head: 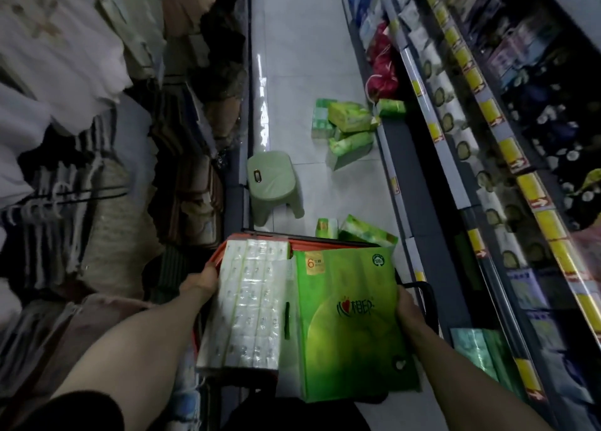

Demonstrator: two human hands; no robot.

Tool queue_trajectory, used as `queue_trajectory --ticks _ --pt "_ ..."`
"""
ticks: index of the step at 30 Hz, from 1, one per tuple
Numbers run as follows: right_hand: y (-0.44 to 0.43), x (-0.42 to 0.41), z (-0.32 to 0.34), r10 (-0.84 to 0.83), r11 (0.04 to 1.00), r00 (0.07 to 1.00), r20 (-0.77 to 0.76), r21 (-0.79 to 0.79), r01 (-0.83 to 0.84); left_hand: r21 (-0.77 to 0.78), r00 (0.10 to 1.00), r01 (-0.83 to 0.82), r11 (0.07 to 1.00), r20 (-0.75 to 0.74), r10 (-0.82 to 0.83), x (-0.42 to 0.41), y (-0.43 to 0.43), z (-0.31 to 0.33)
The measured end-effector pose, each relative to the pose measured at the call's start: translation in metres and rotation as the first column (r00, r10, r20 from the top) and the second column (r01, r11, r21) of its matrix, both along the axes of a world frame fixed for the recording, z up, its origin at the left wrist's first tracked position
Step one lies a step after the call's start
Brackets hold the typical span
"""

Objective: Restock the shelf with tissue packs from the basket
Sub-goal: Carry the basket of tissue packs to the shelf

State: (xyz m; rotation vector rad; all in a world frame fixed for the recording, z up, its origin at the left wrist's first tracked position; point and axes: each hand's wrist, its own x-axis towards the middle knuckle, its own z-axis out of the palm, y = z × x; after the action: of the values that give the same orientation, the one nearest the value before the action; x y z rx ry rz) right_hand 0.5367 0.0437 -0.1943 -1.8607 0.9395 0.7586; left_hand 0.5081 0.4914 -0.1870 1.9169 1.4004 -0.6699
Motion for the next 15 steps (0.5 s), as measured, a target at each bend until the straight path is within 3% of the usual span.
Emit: queue_trajectory --ticks 8,11,15 --pt "0.019 0.111 0.005 -0.043 0.997 0.999 -0.023 0.065 0.044 0.054 0.997 0.048 0.997 0.055 -0.051 0.109 0.02 0.017" --pt "0.01 0.151 -0.03 -0.037 0.998 0.999 -0.02 0.049 0.038 0.083 0.996 0.066 0.994 0.058 -0.071 0.151 0.028 0.024" --pt "0.044 0.205 -0.002 -0.134 0.99 0.989 -0.056 0.034 0.136 0.08 0.992 0.074 0.994 0.094 -0.081 0.214 0.042 0.028"
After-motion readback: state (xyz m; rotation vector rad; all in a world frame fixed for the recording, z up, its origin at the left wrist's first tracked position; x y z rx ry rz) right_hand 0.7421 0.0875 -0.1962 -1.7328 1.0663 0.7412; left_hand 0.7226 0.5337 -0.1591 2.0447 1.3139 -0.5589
